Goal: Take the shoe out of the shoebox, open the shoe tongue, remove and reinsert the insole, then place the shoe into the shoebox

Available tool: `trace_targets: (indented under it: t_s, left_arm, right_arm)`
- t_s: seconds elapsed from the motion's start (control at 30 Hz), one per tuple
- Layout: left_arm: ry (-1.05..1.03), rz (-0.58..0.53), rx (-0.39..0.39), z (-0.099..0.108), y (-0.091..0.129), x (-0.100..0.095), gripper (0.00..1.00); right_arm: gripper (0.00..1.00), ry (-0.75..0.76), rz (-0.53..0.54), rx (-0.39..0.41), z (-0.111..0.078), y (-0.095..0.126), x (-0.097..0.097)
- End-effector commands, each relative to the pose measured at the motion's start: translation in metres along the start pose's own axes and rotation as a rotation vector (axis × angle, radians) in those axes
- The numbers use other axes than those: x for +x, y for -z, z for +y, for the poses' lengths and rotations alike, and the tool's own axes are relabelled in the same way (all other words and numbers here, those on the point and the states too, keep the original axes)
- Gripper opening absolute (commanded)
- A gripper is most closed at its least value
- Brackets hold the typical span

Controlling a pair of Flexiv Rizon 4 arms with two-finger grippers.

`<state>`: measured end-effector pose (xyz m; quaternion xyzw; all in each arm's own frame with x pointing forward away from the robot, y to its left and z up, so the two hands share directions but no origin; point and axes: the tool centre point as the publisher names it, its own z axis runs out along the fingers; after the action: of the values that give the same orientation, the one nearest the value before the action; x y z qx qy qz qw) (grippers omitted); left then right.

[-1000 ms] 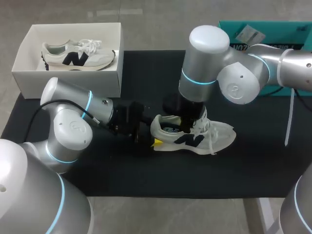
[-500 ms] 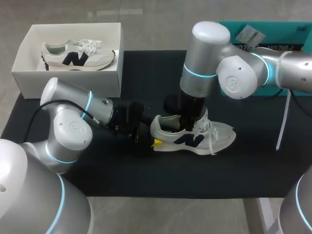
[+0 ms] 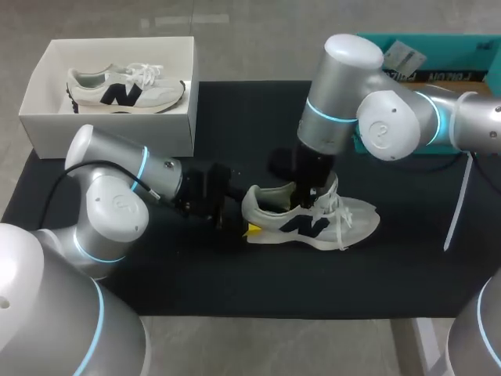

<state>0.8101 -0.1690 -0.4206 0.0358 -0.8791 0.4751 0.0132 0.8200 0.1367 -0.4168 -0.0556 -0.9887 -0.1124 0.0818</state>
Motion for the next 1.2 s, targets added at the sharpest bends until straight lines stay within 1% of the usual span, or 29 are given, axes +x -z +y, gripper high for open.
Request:
trace_targets:
  t_s: [0.03,0.23,0.33,0.53,0.7,0.77,0.97,1.07,1.2]
  left_arm:
    - [0.001,-0.002,-0.003,0.000,0.000,-0.001,0.00]
    - [0.001,-0.002,-0.003,0.000,0.000,-0.001,0.00]
    - [0.001,-0.002,-0.003,0.000,0.000,-0.001,0.00]
    - [0.001,-0.002,-0.003,0.000,0.000,-0.001,0.00]
    - [0.001,-0.002,-0.003,0.000,0.000,-0.001,0.00]
    - [0.001,-0.002,-0.003,0.000,0.000,-0.001,0.00]
    - [0.001,-0.002,-0.003,0.000,0.000,-0.001,0.00]
    - [0.001,-0.002,-0.003,0.000,0.000,-0.001,0.00]
    - [0.001,-0.002,-0.003,0.000,0.000,-0.001,0.00]
  right_arm:
    - [0.00,0.001,-0.031,-0.023,-0.013,0.019,0.016]
    - [0.00,0.010,-0.066,-0.051,-0.018,0.044,0.024]
    - [0.00,0.018,-0.089,-0.083,-0.019,0.050,0.024]
    - [0.00,0.037,-0.122,-0.143,-0.017,0.054,0.023]
    - [0.00,0.070,-0.137,-0.185,-0.009,0.057,0.016]
    - [0.00,0.085,-0.152,-0.226,-0.005,0.061,0.014]
    - [0.00,0.124,-0.163,-0.277,0.004,0.071,0.008]
    - [0.00,0.145,-0.170,-0.329,0.008,0.073,0.004]
    - [0.00,0.185,-0.167,-0.382,0.026,0.082,-0.006]
